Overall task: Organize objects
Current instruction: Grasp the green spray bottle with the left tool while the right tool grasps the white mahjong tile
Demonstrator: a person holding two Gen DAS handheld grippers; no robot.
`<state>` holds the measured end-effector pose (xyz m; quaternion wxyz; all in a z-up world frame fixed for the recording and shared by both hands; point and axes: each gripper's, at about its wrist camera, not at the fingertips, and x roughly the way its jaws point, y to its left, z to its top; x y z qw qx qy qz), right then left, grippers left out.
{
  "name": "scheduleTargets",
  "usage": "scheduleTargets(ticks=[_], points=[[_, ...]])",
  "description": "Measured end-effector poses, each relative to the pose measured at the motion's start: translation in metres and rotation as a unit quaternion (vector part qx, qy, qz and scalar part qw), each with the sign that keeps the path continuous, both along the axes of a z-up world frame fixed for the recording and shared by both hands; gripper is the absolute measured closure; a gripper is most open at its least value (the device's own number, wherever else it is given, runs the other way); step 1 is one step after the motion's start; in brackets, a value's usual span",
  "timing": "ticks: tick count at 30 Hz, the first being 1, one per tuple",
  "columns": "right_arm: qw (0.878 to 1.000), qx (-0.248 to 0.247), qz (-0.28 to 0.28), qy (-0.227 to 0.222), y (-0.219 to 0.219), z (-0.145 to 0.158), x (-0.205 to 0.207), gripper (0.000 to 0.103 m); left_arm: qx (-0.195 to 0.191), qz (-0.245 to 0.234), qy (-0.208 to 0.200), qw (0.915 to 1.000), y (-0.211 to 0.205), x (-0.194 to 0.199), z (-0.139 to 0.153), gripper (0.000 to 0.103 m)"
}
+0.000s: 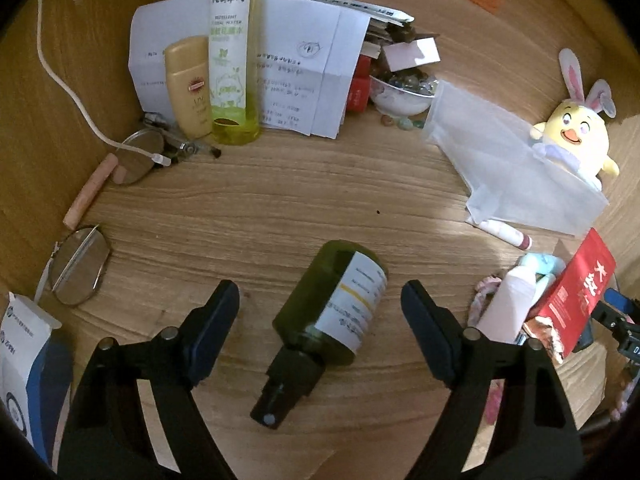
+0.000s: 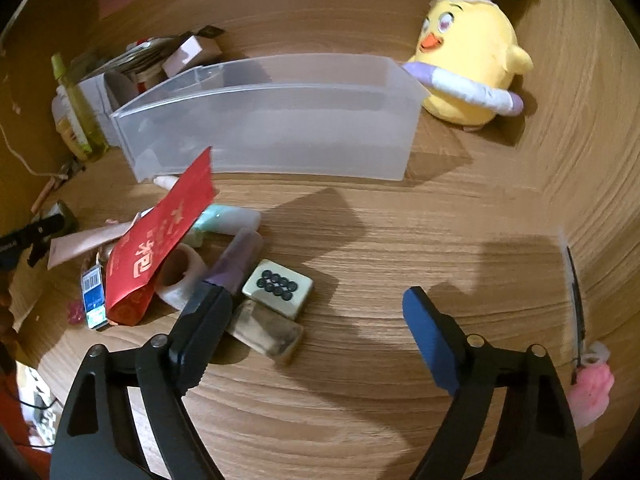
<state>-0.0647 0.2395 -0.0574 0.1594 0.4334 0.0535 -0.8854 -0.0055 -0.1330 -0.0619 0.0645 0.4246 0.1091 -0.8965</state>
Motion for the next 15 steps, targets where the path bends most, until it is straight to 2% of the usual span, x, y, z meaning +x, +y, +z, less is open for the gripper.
scheduleTargets(ticks=[5, 7, 9, 11, 12, 15], points=[[1.000, -0.005, 0.005, -0.009, -0.003, -0.003, -0.005, 0.020, -0.004, -0.004, 0.004, 1.0000, 0.002, -0.003, 0.002, 0.025], [1.000, 0.004, 0.008, -0.004, -0.007, -0.004, -0.006, 0.023, 0.000, -0.008, -0.003, 1.0000, 0.003, -0.006, -0.001, 0.032], [1.000, 0.012, 0.010, -0.006, -0.010, -0.006, -0.008, 0.028, 0.006, -0.014, -0.011, 0.9998, 0.004, -0.010, -0.004, 0.044], [1.000, 0.006, 0.012, -0.013, -0.009, -0.008, -0.011, 0.029, 0.004, -0.017, -0.016, 0.9997, 0.006, -0.013, -0.005, 0.051], [1.000, 0.003, 0.011, -0.014, -0.008, -0.009, -0.012, 0.030, 0.001, -0.018, -0.015, 0.9997, 0.007, -0.013, -0.005, 0.058], [1.000, -0.005, 0.011, -0.015, -0.005, -0.009, -0.013, 0.039, -0.002, -0.021, -0.011, 0.9997, 0.009, -0.013, -0.004, 0.062]])
